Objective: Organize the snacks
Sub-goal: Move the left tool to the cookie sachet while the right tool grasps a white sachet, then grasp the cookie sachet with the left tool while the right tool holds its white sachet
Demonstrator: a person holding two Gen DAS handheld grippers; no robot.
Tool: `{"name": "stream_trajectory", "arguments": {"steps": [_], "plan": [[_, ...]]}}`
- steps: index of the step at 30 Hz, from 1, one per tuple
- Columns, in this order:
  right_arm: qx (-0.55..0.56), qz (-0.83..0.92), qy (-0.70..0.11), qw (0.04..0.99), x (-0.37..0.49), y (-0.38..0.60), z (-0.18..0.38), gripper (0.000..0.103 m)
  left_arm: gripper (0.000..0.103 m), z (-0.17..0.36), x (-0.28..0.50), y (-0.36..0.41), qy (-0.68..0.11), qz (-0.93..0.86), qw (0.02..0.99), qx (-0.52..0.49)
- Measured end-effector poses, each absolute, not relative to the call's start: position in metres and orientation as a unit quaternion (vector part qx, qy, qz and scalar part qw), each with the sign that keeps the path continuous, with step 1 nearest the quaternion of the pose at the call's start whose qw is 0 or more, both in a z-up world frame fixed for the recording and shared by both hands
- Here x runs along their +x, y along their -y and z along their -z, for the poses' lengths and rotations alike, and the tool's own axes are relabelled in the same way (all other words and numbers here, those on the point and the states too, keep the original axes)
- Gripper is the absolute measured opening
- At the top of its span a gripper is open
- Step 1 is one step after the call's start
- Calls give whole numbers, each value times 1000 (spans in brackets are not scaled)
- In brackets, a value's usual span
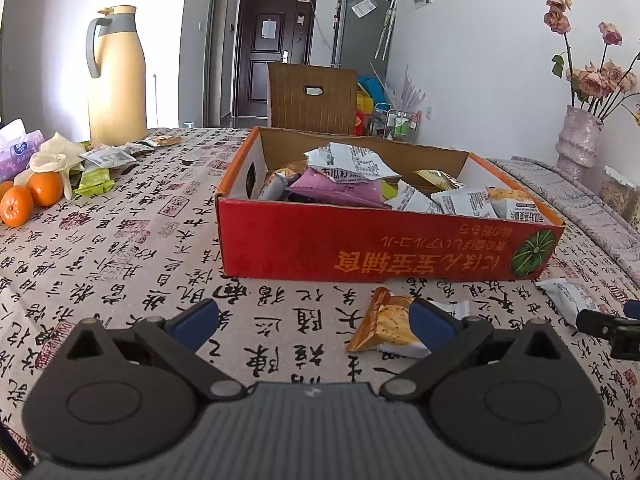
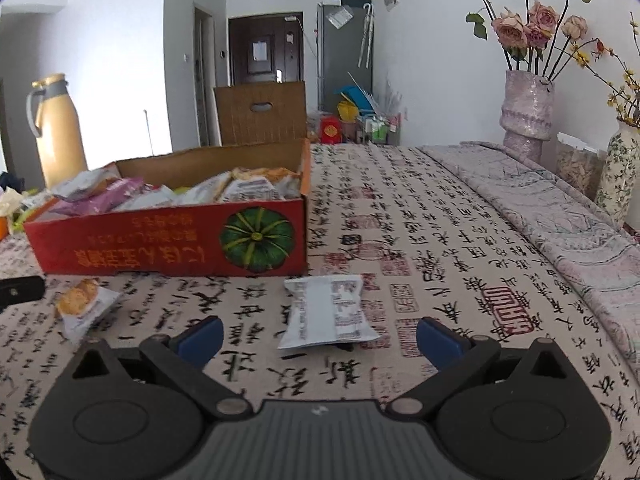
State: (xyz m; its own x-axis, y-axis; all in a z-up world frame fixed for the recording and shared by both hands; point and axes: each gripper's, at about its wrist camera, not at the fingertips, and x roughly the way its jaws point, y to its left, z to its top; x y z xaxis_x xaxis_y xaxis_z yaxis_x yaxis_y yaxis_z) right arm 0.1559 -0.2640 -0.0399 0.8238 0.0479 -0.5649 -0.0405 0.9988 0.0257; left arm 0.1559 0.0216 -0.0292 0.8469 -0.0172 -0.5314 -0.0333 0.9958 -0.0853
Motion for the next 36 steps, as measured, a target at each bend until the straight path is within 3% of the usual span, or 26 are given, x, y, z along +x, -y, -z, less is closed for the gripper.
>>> {"name": "stream_trajectory", "arguments": {"steps": [2,6,11,14,20,22,26,36], "plan": [[4,-25,-307,951,163,265,42,94,103,30,157,-22,-279,-4,959,-46],[-7,-27,-318,948,177,262,42,94,103,31,158,-21,-282,-4,958,-46],[-14,-38,-340,940,200,257,46,83,103,31,158,-22,-283,-7,958,-45],[-3,-43,-351,935,207,257,50,68,103,32,159,-22,-286,-6,957,-45],[-3,-45,-347,937,207,256,49,58,103,32,159,-22,-286,-4,957,-47],[-4,-50,-342,938,205,254,49,45,103,32,159,-22,-286,-4,957,-47],[-9,-48,-332,942,202,252,48,40,103,32,159,-22,-288,-4,957,-46],[8,-58,-279,959,164,250,31,39,103,28,160,-23,-296,-12,954,-48]]}}
